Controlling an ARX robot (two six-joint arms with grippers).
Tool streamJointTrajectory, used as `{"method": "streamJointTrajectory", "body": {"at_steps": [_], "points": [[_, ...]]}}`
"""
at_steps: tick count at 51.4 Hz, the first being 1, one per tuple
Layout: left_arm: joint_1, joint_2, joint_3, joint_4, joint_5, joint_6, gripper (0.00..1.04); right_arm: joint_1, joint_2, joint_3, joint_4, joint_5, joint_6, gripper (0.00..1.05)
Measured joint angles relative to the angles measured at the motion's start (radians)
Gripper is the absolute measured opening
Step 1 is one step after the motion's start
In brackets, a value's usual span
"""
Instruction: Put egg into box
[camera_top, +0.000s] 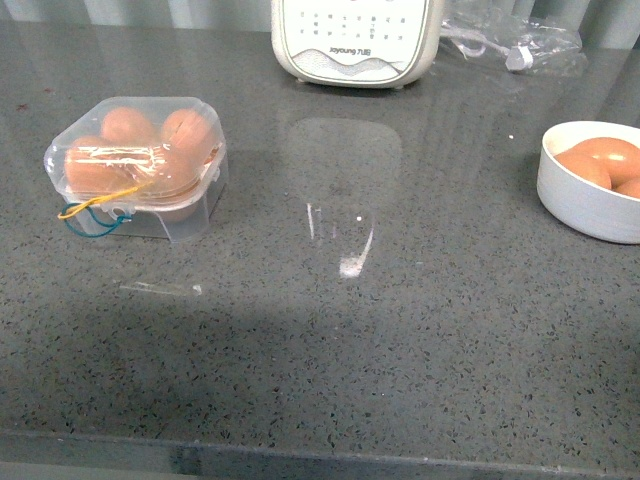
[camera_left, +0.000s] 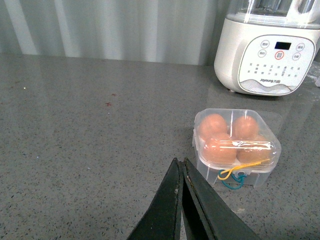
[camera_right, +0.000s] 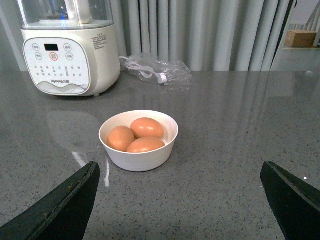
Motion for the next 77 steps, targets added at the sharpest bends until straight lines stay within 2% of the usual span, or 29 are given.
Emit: {"method": "streamJointTrajectory", "body": {"at_steps": [32, 39, 51, 56, 60, 67, 70, 77], "points": [[0.000, -0.232, 0.000, -0.229, 0.000, 0.000, 0.04, 0.000, 0.000, 0.000, 0.000, 0.000, 0.000, 0.97], [0.000, -0.369, 0.000, -0.394, 0.000, 0.002, 0.04, 0.000, 0.000, 0.000, 0.000, 0.000, 0.000, 0.97], [0.000, -0.400, 0.000, -0.403, 0.000, 0.001, 0.05, 0.000, 0.000, 0.000, 0.000, 0.000, 0.000, 0.97], [0.000, -0.400, 0.000, -0.403, 0.000, 0.002, 0.25, 0.000, 0.000, 0.000, 0.000, 0.000, 0.000, 0.97], [0.000, -0.400, 0.000, -0.404, 0.000, 0.002, 0.36, 0.000, 0.000, 0.000, 0.000, 0.000, 0.000, 0.97], [0.000, -0.400, 0.000, -0.404, 0.000, 0.002, 0.65, 0.000, 0.000, 0.000, 0.000, 0.000, 0.000, 0.97], [0.000, -0.400, 0.000, -0.404, 0.000, 0.002, 0.72, 0.000, 0.000, 0.000, 0.000, 0.000, 0.000, 0.97], [0.000, -0.400, 0.000, -0.404, 0.000, 0.002, 0.97, 0.000, 0.000, 0.000, 0.000, 0.000, 0.000, 0.97]]}}
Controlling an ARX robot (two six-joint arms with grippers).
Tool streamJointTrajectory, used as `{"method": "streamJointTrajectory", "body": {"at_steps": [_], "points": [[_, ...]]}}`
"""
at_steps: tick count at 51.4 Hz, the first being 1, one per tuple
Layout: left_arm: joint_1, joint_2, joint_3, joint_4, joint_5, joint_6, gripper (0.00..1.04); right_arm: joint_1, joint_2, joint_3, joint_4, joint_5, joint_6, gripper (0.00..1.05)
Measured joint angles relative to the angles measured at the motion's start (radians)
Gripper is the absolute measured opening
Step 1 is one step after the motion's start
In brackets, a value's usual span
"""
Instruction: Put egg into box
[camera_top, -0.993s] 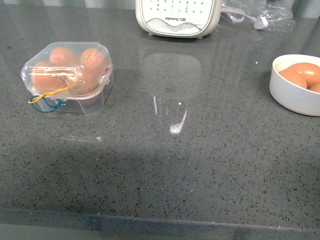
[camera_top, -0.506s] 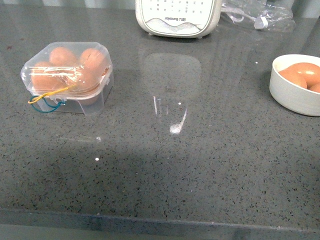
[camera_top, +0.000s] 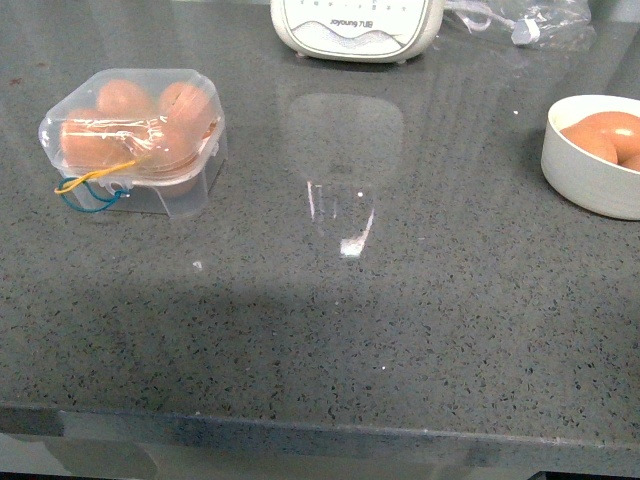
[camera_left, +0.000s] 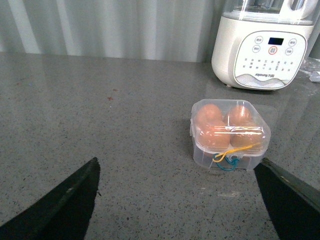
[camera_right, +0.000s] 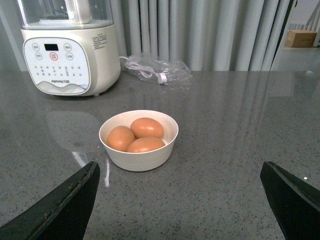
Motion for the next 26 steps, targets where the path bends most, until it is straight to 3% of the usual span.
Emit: {"method": "streamJointTrajectory", "body": {"at_steps": [26], "points": [[0.000, 0.000, 0.000, 0.000, 0.000, 0.001, 0.98, 0.000, 0.000, 0.000, 0.000, 0.000, 0.000, 0.97]]}}
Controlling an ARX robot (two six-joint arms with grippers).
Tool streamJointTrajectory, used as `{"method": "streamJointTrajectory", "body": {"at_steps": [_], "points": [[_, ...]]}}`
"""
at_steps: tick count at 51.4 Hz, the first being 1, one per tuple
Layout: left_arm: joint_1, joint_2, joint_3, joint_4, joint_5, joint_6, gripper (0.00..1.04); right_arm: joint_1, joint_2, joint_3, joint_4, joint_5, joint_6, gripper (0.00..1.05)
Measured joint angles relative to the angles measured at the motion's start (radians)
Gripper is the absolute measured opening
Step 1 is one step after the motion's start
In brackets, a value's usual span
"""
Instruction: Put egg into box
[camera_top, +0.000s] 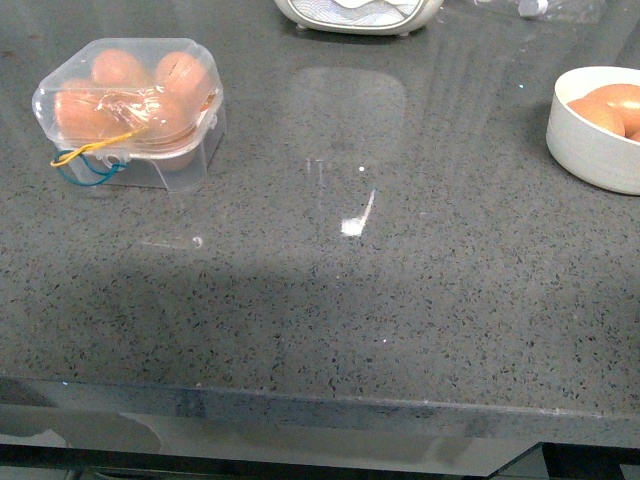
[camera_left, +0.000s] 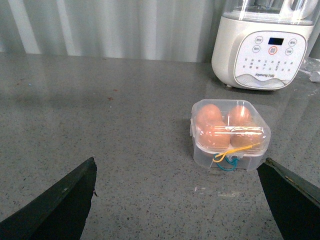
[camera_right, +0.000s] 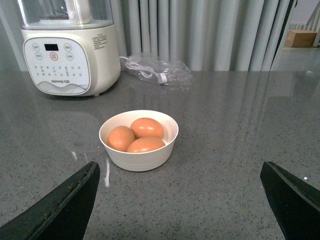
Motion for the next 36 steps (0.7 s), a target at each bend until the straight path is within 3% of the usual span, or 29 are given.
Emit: {"method": "streamJointTrajectory", "body": {"at_steps": [36], "points": [[0.000, 0.000, 0.000, 0.000, 0.000, 0.000, 0.98, 0.000, 0.000, 0.000, 0.000, 0.000, 0.000, 0.97]]}}
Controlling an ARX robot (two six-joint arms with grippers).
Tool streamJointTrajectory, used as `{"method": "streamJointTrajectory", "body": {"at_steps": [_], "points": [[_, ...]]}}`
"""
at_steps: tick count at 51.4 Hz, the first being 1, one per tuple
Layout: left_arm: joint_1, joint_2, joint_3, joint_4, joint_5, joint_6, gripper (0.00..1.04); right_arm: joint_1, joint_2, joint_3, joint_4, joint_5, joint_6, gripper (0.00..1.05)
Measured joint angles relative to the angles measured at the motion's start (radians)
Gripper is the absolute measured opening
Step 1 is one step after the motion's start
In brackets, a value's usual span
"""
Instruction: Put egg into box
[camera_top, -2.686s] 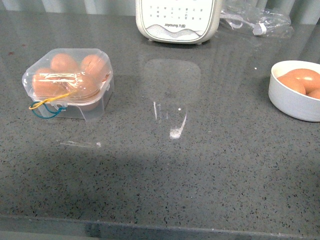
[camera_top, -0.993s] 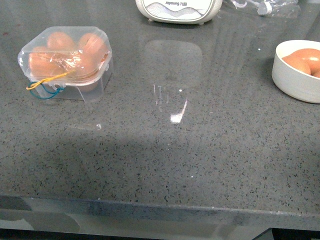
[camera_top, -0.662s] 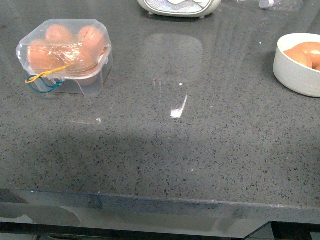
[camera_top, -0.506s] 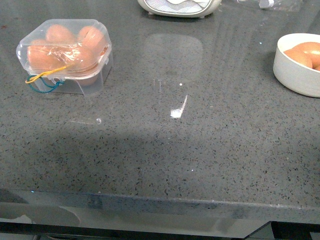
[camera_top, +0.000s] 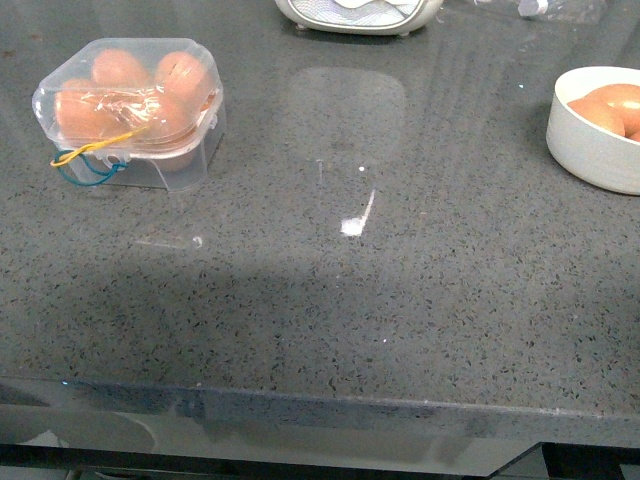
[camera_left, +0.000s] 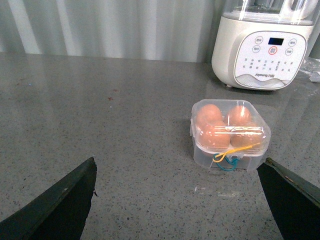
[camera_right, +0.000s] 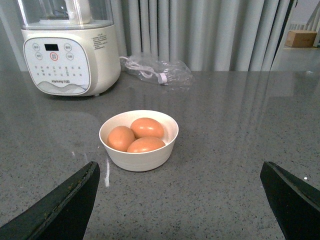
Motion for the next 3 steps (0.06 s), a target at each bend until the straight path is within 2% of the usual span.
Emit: {"method": "streamJointTrajectory", "body": {"at_steps": [3], "points": [[0.000, 0.000, 0.000, 0.000, 0.000, 0.000, 0.98, 0.000, 0.000, 0.000, 0.000, 0.000, 0.000, 0.97]]}}
